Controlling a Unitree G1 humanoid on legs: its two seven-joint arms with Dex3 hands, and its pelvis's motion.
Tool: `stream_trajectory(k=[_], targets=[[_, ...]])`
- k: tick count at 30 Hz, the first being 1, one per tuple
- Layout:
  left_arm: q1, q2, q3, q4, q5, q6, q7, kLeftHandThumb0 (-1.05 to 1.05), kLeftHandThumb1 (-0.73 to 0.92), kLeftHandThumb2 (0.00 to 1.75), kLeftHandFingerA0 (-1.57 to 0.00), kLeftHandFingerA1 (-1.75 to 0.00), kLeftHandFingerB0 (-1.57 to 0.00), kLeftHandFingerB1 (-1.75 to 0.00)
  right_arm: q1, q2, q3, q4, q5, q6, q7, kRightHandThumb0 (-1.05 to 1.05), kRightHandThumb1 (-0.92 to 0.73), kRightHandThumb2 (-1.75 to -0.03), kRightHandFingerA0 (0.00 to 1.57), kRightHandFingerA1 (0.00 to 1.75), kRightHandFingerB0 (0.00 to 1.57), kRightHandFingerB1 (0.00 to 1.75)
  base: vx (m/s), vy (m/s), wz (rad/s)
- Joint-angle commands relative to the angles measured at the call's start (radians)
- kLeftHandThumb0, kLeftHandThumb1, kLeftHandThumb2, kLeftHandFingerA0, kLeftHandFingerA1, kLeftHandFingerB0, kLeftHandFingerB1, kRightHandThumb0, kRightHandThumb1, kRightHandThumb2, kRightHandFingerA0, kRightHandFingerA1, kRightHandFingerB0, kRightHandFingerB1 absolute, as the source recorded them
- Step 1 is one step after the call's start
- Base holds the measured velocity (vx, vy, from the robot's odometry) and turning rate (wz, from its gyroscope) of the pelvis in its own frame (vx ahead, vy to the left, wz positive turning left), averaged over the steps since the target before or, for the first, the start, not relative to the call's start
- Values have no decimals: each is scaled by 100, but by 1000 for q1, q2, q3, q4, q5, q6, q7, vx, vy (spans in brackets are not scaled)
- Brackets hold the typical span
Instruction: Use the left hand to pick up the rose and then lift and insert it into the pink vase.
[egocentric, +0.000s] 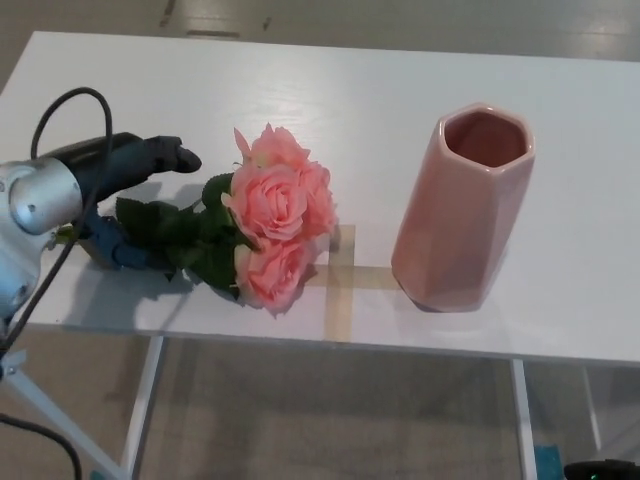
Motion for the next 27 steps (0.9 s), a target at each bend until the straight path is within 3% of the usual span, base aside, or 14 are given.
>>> stream_trajectory(k=[1,10,12,13,14,15,18,19,20,21,22,23,24,27], targets=[[12,-27,-15,-9,73,15,36,-58,42,54,-4,-23,-14,-27,6,-9,0,4,8,-3,12,-34,-66,-60,58,41,52,38,0,0,0],[23,-75,-19,25,114,22,76,-59,43,54,-4,-23,-14,-27,-3,-4,4,7,5,7,6,-35,-66,-60,58,41,53,38,0,0,0],[13,-92,-34,73,130,-2,104,-57,45,55,-10,-25,-15,-28,-7,-5,1,8,9,8,6,-35,-66,-60,59,41,54,39,0,0,0],[12,-96,-41,89,137,-23,116,-56,44,69,-30,-41,-11,-35,-8,-5,2,9,8,7,5,-35,-66,-60,60,41,54,39,0,0,0],[10,-98,-43,97,140,-32,121,-56,44,69,-30,-41,-11,-35,-8,-5,2,10,8,7,4,-35,-66,-60,60,41,54,39,0,0,0],[12,-102,-39,104,131,-48,125,-32,38,87,-58,-65,-5,-44,-8,-6,3,9,7,7,5,-35,-66,-60,60,41,54,39,0,0,0],[10,-106,-36,116,130,-62,130,-32,38,87,-58,-65,-5,-44,-8,-6,3,9,7,7,5,-35,-66,-60,60,41,54,39,0,0,0],[28,-124,-7,126,87,-87,139,-29,65,59,-82,-110,-26,-30,-10,-4,8,6,3,8,4,-36,-66,-59,60,41,54,39,0,0,0],[33,-130,-3,128,83,-90,139,-22,73,63,-80,-124,-33,-32,-10,-4,9,5,1,7,4,-36,-66,-59,60,41,53,38,0,0,0],[36,-135,-2,129,86,-92,137,-22,73,63,-80,-124,-33,-32,-10,-5,10,6,1,6,4,-36,-66,-59,60,41,53,38,0,0,0],[36,-135,-22,106,115,-64,117,-20,79,63,-102,-88,-47,-35,-11,-5,9,7,3,8,6,-36,-66,-59,60,41,53,38,0,0,0],[36,-135,-30,97,127,-53,109,-20,79,63,-102,-88,-47,-35,-12,-5,9,7,4,8,6,-36,-66,-59,60,41,53,38,0,0,0],[31,-137,-40,97,140,-43,102,-21,81,64,-112,-63,-53,-37,-12,-5,9,7,5,9,6,-36,-66,-59,60,41,53,38,0,0,0],[26,-141,-54,97,154,-21,85,-20,81,64,-112,-61,-60,-39,-11,-6,11,8,4,9,6,-36,-66,-59,60,41,53,39,0,0,0]])
